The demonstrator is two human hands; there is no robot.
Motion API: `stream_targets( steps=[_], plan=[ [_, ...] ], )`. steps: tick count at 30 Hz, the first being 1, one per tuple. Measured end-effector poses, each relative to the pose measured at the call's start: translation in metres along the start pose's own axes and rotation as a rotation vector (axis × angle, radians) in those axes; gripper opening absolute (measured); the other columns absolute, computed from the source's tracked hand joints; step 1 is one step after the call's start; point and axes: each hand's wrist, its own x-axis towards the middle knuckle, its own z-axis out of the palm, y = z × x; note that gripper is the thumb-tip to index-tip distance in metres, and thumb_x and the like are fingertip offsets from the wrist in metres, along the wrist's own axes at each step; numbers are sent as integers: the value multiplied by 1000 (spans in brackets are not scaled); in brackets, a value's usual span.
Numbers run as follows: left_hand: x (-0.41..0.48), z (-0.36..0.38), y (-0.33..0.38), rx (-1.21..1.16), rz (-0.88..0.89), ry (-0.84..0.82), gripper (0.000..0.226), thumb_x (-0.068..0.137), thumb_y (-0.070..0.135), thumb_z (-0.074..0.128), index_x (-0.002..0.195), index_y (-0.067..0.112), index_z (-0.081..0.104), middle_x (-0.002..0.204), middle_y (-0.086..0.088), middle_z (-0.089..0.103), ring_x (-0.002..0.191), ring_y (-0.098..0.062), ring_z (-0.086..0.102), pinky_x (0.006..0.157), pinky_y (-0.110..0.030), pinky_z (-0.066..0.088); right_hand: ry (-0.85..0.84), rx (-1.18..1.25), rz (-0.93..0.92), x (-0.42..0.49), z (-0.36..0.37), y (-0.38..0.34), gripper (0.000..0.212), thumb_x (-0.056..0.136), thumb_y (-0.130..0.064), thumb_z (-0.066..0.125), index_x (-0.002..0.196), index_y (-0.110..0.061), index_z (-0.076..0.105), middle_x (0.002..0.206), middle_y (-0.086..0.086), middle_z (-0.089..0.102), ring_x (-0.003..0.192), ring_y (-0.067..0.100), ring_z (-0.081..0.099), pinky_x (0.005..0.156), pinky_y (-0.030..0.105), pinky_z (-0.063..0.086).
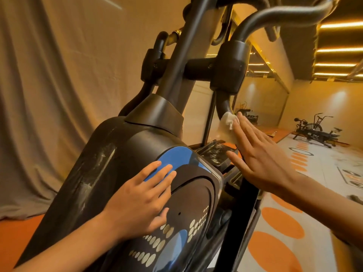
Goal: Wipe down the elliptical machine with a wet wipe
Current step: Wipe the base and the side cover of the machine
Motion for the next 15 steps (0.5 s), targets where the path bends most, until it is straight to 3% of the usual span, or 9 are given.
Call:
stream_targets(
  steps=[4,8,12,15],
  plan=[
    [0,0,-1,3,-1,-6,54,88,50,59,116,8,77,142,-18,63,139,-34,54,126,-51,14,-28,-58,12,52,-10,-7,87,94,-73,-5,162,-19,-9,169,4,-17,157,16,-10,128,37,8],
    [0,0,-2,1,12,-8,53,88,51,59,114,9,78,141,-17,64,138,-33,54,125,-51,18,0,-40,-9,26,-2,-7,83,100,-71,3,163,-18,-5,170,3,-15,158,15,-8,128,38,9],
    [-1,2,-2,-19,1,15,51,89,51,57,110,10,79,140,-17,65,138,-33,55,125,-50,19,114,-71,-95,-22,10,-4,81,105,-64,16,162,-7,20,172,13,1,159,25,3,125,47,20],
    [0,3,-3,-5,-2,43,52,90,48,53,112,8,78,141,-18,64,139,-34,53,126,-51,17,233,-129,-130,-28,13,-1,77,105,-58,24,155,-1,38,169,20,12,157,34,13,123,47,18]
  ],
)
